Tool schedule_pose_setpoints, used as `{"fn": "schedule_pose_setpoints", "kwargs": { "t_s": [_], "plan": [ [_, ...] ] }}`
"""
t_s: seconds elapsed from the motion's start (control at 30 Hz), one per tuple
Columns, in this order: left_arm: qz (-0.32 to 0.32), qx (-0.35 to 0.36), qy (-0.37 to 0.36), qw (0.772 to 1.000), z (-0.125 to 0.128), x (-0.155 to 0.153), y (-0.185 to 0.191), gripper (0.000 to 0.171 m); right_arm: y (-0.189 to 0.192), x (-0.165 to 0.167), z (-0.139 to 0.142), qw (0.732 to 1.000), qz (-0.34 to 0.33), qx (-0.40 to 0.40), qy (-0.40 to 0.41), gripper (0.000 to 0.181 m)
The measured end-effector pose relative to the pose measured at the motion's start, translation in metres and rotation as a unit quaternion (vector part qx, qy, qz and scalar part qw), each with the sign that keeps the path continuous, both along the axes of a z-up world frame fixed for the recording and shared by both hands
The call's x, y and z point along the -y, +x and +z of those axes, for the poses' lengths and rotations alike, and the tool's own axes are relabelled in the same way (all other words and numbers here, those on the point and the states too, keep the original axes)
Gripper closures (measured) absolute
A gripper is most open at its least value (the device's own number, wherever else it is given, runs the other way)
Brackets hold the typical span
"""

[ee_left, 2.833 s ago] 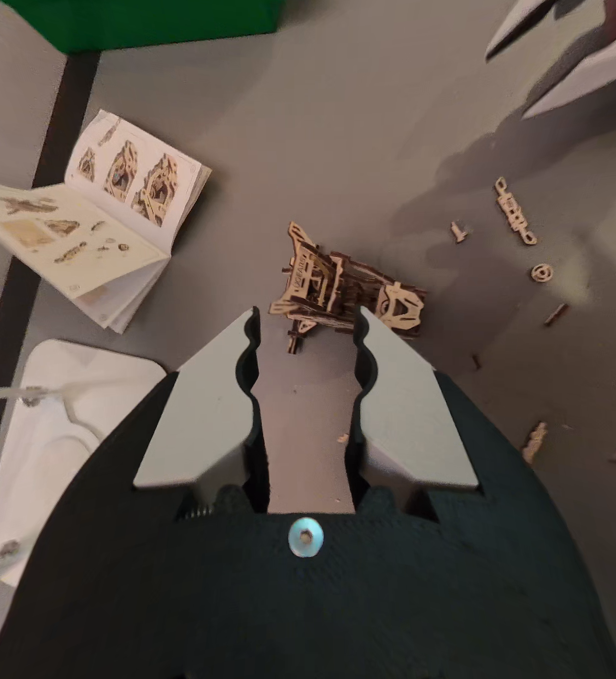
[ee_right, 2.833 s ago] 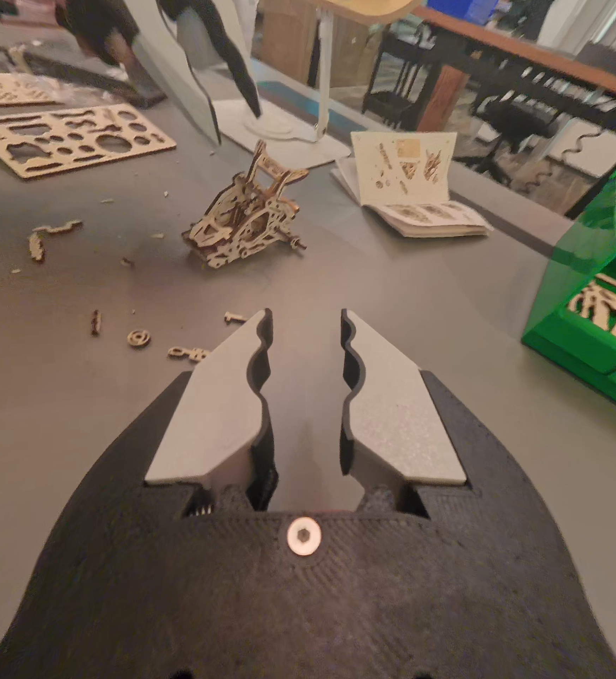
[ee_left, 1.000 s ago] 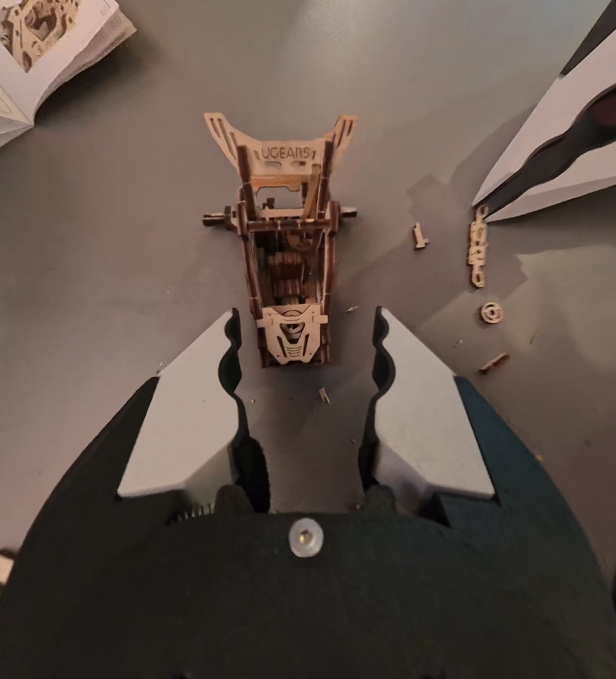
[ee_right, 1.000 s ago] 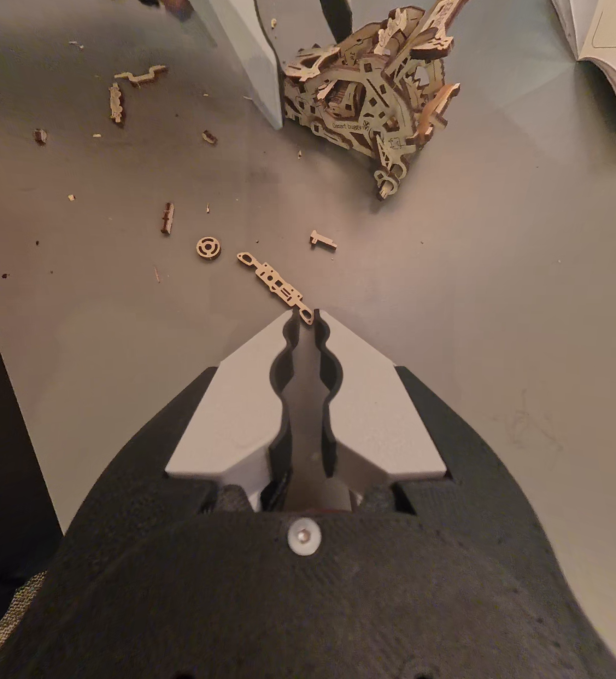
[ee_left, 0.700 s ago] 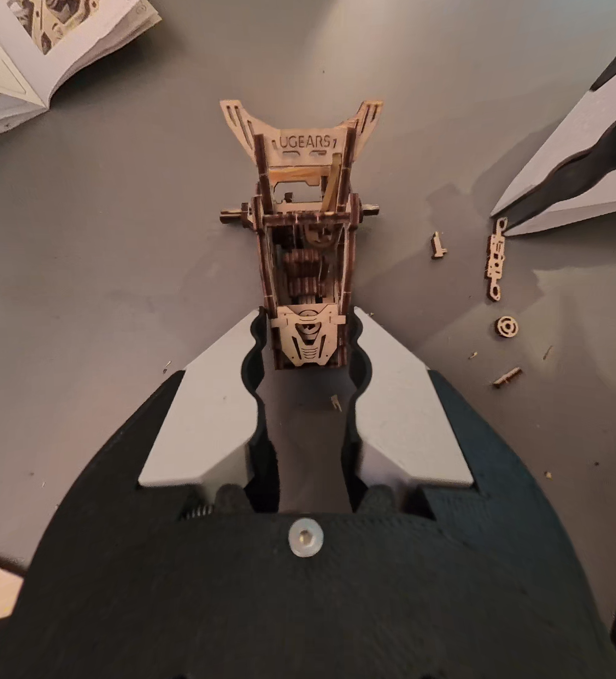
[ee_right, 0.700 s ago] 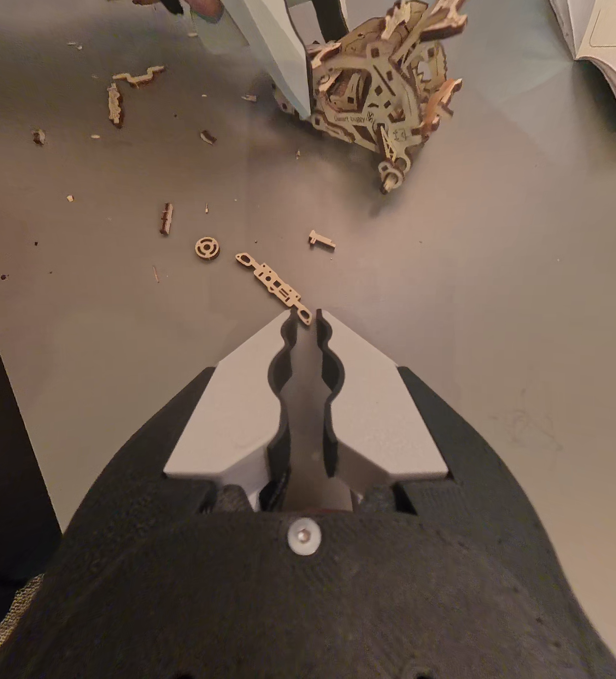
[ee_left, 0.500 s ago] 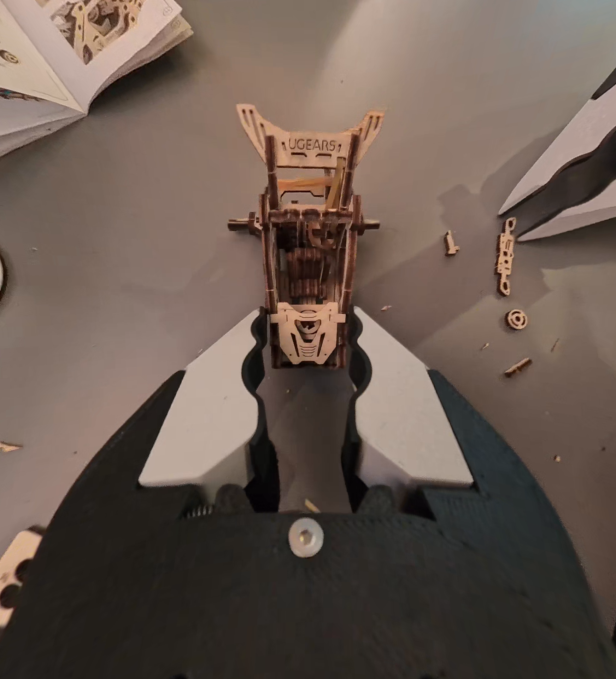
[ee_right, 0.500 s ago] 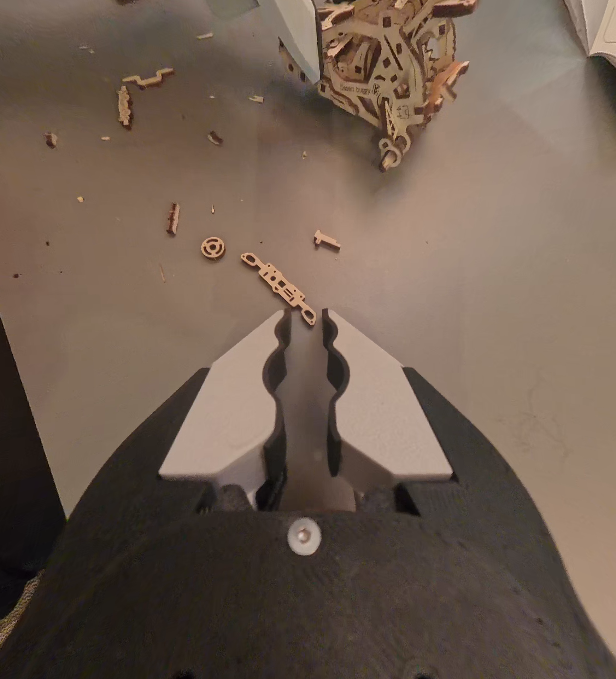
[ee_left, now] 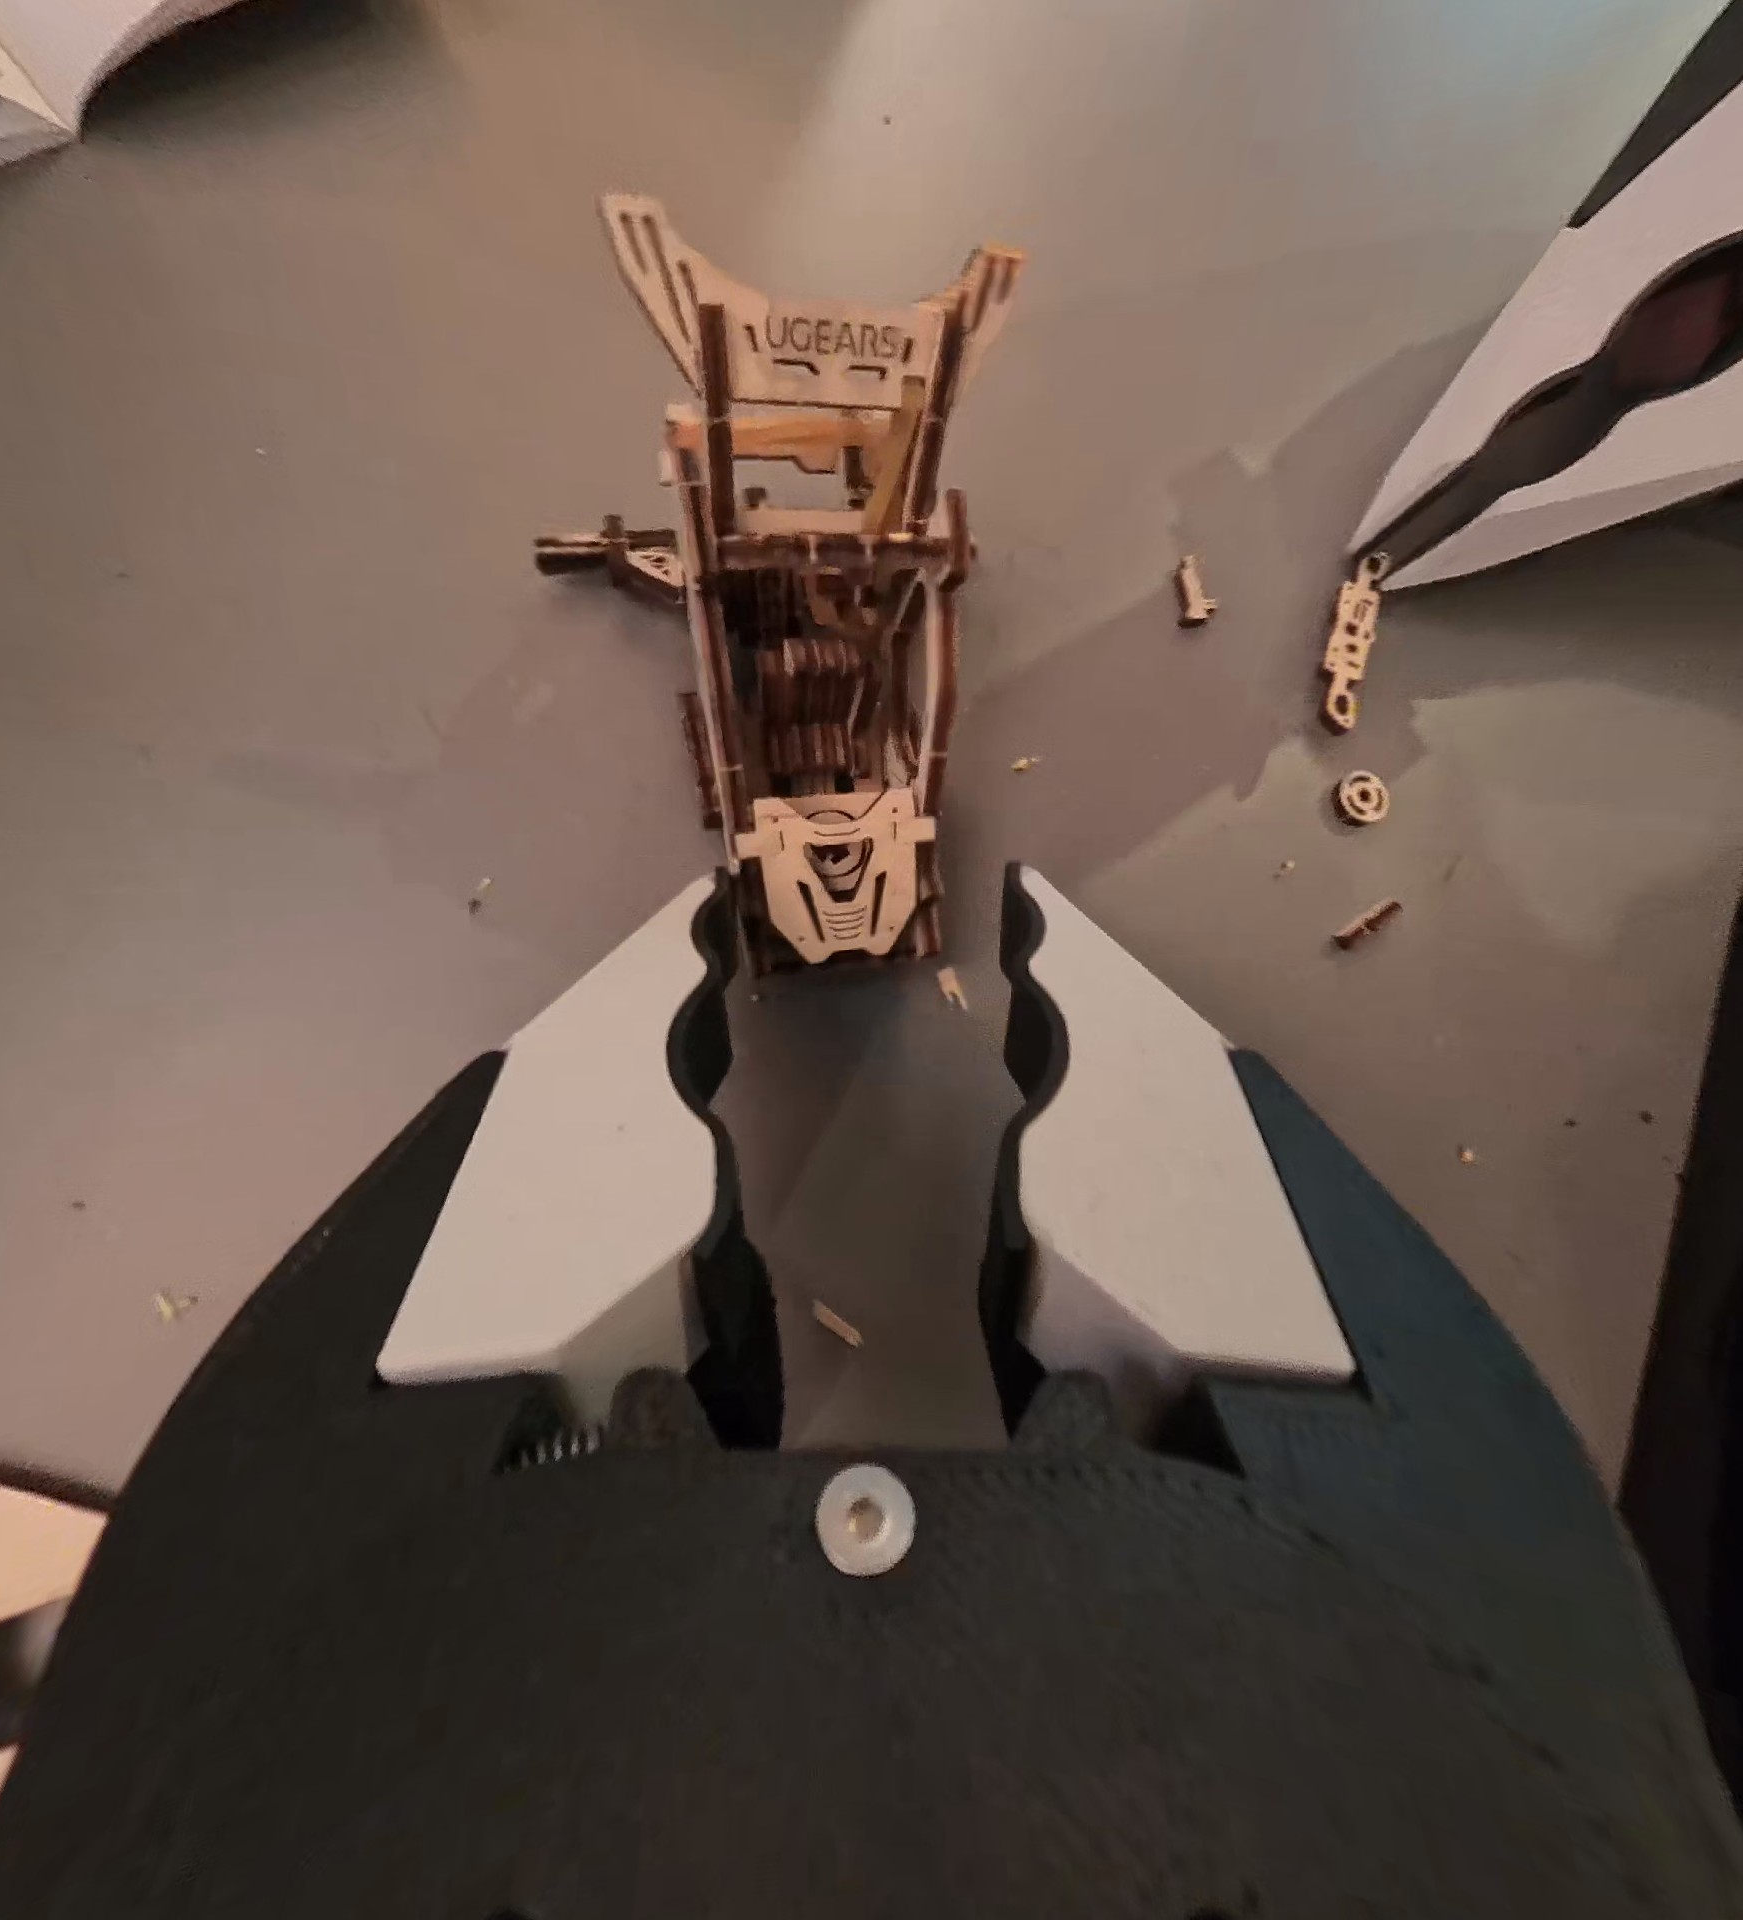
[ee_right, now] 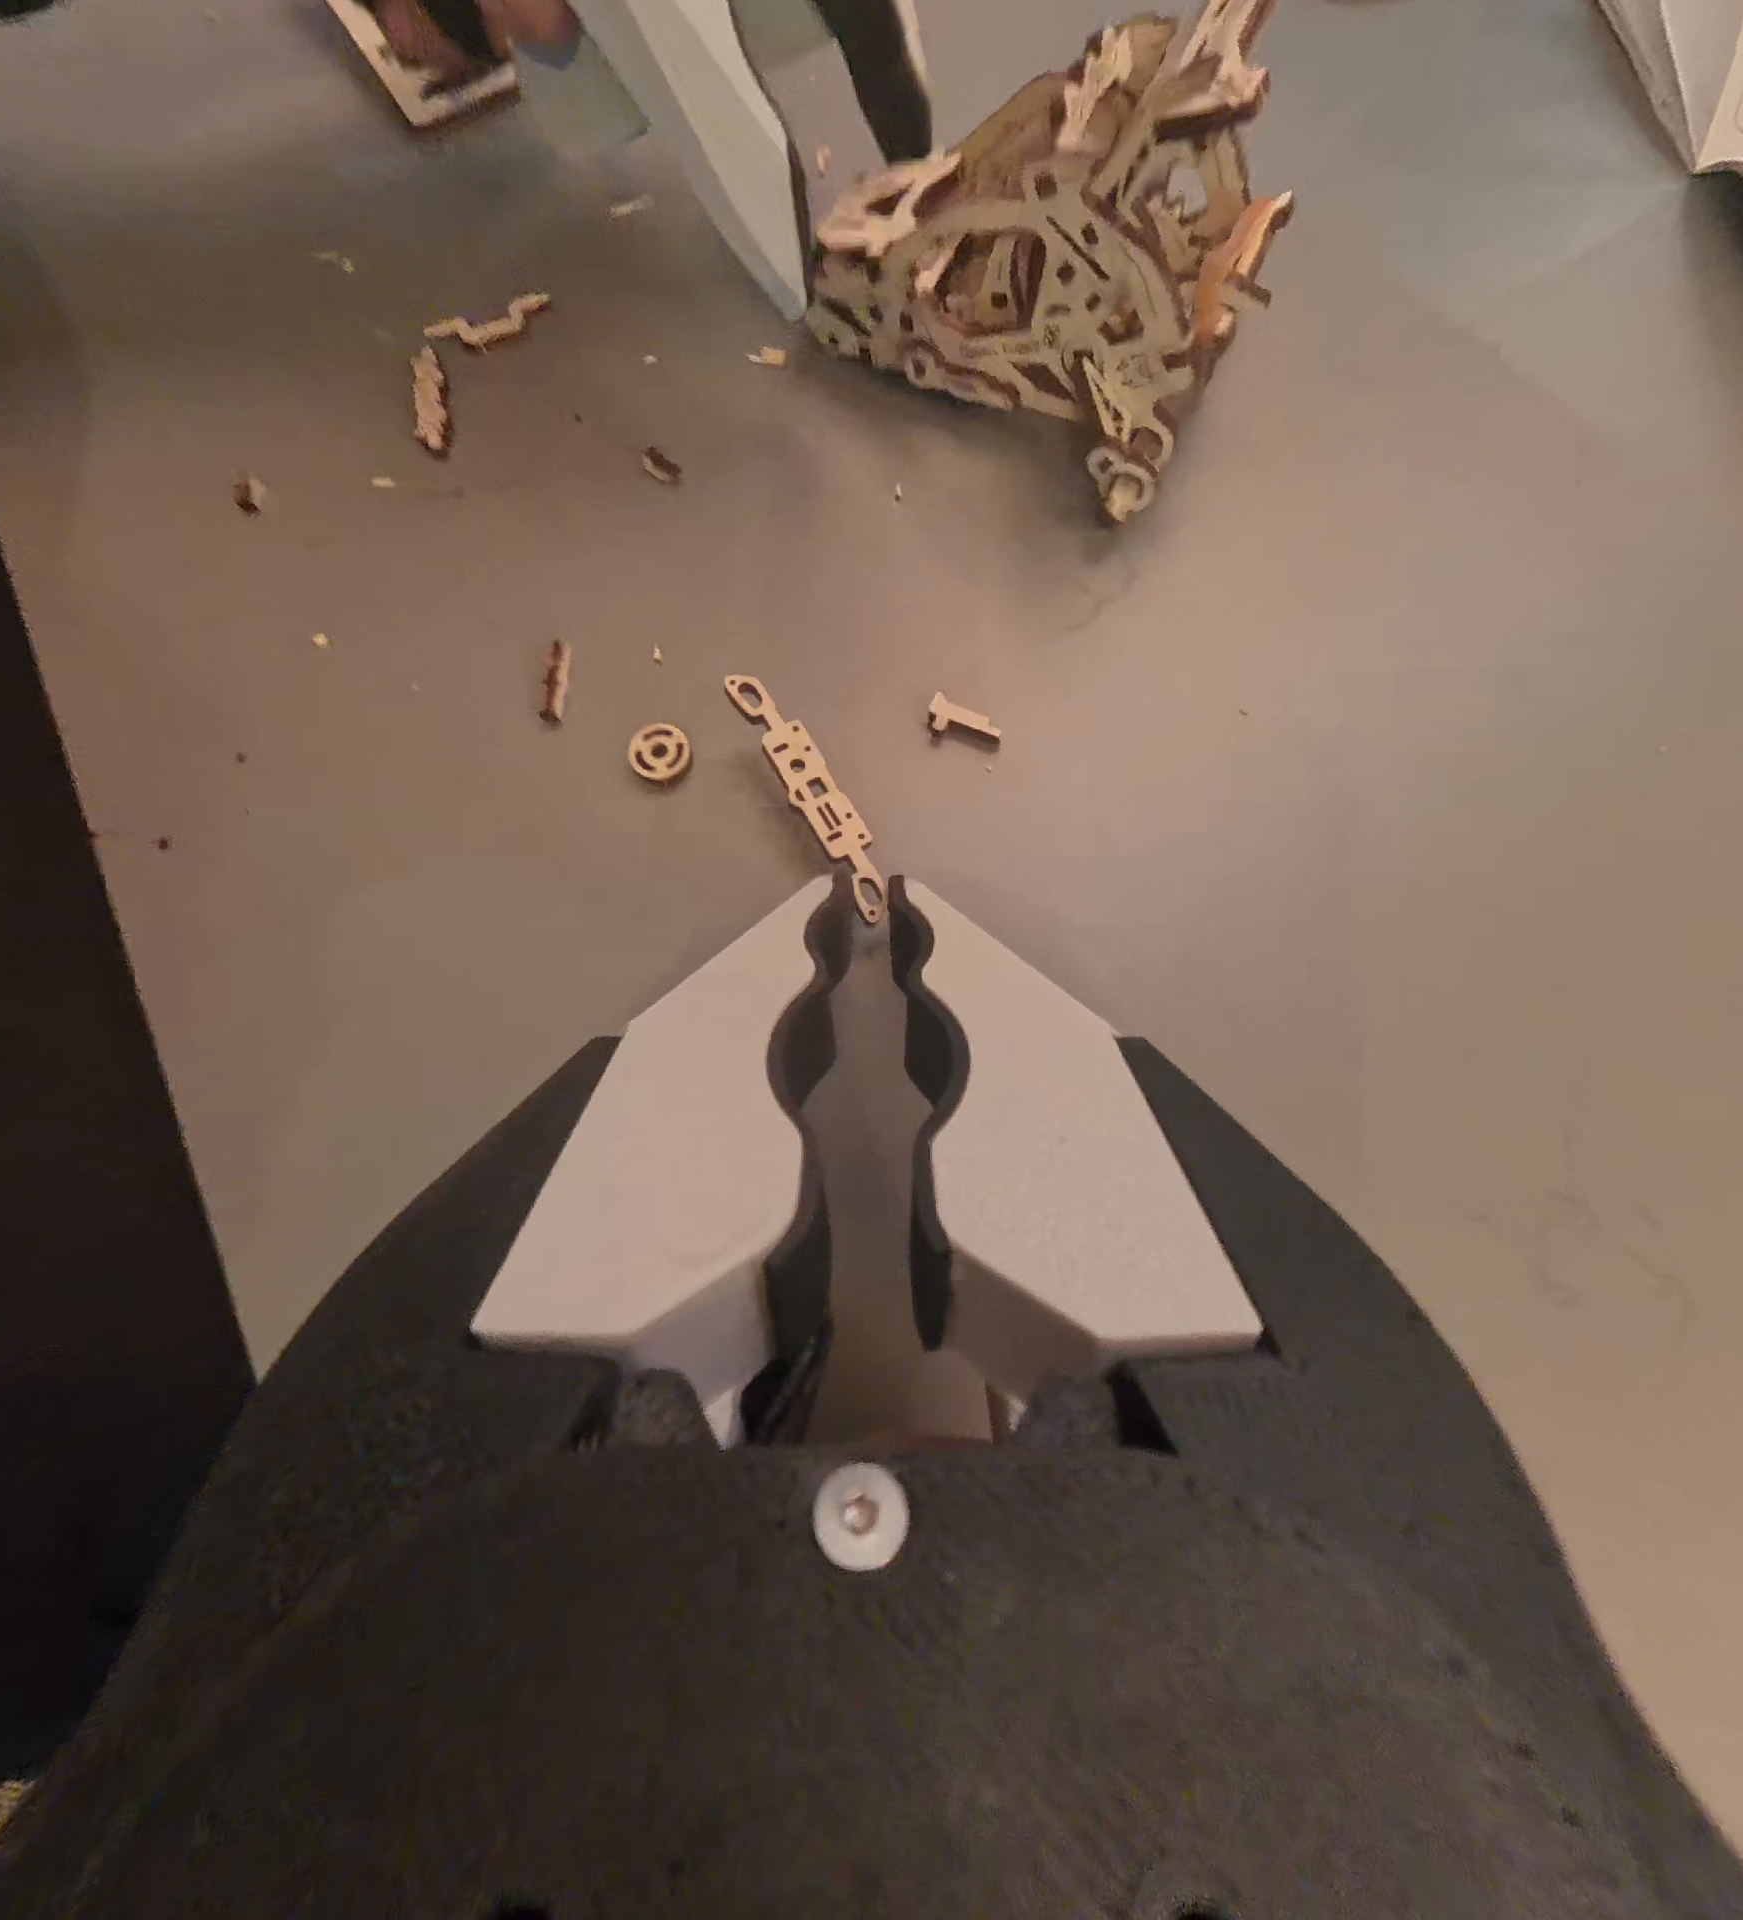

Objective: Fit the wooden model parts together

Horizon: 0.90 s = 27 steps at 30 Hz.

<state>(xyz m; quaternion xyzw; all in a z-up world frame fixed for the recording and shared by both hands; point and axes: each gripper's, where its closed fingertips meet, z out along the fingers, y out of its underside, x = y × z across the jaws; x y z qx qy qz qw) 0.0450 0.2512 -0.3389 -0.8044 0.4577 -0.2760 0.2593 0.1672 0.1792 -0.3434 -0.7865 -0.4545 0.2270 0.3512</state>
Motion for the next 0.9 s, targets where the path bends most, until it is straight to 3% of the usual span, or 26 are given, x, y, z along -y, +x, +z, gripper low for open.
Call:
{"fn": "schedule_pose_setpoints", "kwargs": {
  "t_s": [0.13, 0.27, 0.4, 0.5, 0.6, 0.8, 0.9],
  "plan": [
    [-0.023, 0.002, -0.008, 1.000, -0.001, 0.018, 0.003, 0.124, -0.008, 0.001, 0.005, 1.000, 0.000, -0.024, -0.016, 0.177],
    [-0.006, 0.021, 0.026, 0.999, 0.008, 0.022, 0.004, 0.118, -0.022, 0.001, 0.012, 0.997, 0.002, -0.065, -0.045, 0.177],
    [-0.010, 0.032, 0.119, 0.992, 0.027, 0.030, 0.010, 0.116, -0.039, 0.000, 0.020, 0.989, 0.006, -0.110, -0.095, 0.177],
    [-0.062, 0.030, 0.207, 0.976, 0.042, 0.047, 0.024, 0.122, -0.048, -0.002, 0.023, 0.984, 0.011, -0.130, -0.118, 0.177],
    [-0.110, -0.017, 0.289, 0.951, 0.043, 0.058, 0.030, 0.130, -0.053, -0.004, 0.025, 0.982, 0.016, -0.136, -0.133, 0.177],
    [-0.167, -0.028, 0.309, 0.936, 0.031, 0.071, 0.041, 0.153, -0.056, -0.004, 0.031, 0.975, 0.026, -0.156, -0.153, 0.177],
    [-0.166, -0.024, 0.326, 0.931, 0.032, 0.073, 0.046, 0.167, -0.057, -0.001, 0.028, 0.975, 0.028, -0.150, -0.162, 0.177]
  ]
}}
